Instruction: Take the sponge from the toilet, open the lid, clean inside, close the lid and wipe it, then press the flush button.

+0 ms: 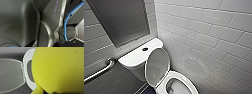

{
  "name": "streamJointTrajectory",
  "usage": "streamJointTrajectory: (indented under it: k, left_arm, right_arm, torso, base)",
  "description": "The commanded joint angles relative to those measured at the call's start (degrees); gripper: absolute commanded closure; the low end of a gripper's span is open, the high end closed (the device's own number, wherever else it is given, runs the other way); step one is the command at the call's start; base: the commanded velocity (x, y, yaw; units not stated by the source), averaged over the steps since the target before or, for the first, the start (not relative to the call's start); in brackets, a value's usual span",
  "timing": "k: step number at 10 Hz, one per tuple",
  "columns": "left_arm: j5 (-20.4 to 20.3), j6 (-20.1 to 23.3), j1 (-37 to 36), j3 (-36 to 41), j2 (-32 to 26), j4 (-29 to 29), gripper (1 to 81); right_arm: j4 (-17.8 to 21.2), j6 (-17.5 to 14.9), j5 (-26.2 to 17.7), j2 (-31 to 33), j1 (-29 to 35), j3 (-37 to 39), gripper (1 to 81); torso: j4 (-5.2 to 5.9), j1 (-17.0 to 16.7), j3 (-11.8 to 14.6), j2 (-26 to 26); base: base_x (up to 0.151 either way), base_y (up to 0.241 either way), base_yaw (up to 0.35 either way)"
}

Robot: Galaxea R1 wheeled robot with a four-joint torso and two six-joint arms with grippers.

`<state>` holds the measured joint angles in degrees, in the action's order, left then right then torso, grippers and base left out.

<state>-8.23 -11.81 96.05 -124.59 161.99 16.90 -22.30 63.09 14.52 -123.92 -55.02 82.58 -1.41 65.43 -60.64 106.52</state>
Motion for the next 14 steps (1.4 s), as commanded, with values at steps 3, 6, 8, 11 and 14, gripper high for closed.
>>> streamJointTrajectory:
  k: [3, 6, 8, 11, 14]
  left_arm:
    - [2.9, 0.4, 1.1, 1.0, -0.3, 0.8, 1.0]
    - [2.9, 0.3, 1.0, 1.0, -0.3, 0.7, 1.0]
    - [2.9, 0.3, 1.0, 1.0, -0.3, 0.6, 1.0]
    - [3.0, 0.3, 1.0, 1.0, -0.3, 0.2, 1.0]
    - [3.0, 0.3, 1.9, 2.1, -1.2, 0.7, 1.0]
  right_arm:
    - [-7.2, -0.1, -18.6, -7.2, 21.6, 1.2, 81.1]
    - [-7.1, 0.0, -22.4, -12.9, 27.3, 3.5, 81.1]
    - [-7.1, 0.0, -22.8, -17.1, 28.4, 5.5, 81.1]
    - [-6.9, 0.1, -22.9, -23.0, 28.8, 8.7, 81.1]
    - [-7.0, 0.2, -22.9, -31.7, 28.7, 16.5, 81.1]
  torso:
    - [0.00, 0.0, 0.0, 0.0]
    - [5.55, 0.0, 0.0, 0.0]
    - [7.61, 0.0, 0.0, 0.0]
    - [7.82, 0.0, 0.0, 0.0]
    - [9.68, 0.0, 0.0, 0.0]
  base:
    - [0.000, 0.000, 0.000]
    - [0.000, 0.000, 0.000]
    - [0.000, 0.000, 0.000]
    - [0.000, 0.000, 0.000]
    - [0.000, 0.000, 0.000]
